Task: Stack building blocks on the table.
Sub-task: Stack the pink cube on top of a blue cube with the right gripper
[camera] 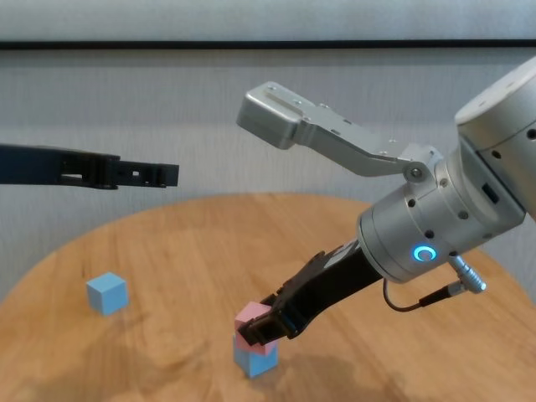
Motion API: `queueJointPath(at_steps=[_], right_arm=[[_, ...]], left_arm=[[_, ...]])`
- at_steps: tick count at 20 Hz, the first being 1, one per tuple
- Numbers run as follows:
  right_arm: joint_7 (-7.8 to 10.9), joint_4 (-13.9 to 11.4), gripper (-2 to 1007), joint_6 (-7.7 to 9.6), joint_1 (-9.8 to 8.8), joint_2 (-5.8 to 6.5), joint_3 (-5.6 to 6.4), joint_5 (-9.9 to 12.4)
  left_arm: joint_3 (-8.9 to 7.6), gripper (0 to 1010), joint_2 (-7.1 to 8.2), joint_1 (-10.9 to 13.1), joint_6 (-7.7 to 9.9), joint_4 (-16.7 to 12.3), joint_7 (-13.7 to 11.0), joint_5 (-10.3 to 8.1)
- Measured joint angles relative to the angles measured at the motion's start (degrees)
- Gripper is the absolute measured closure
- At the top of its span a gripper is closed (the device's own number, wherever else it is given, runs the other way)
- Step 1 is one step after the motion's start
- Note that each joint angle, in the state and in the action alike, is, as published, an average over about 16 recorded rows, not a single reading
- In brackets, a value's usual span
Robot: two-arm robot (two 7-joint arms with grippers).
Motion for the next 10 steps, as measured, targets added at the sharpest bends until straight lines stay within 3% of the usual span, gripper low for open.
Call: queueJointPath(at_steps=[10], right_arm=[[-0.09, 1.2, 635, -0.79, 0.27, -0.55, 0.04, -0.6]], left_arm=[[0.0, 7, 0.0, 0.0, 0.0, 0.0, 0.0, 0.0]])
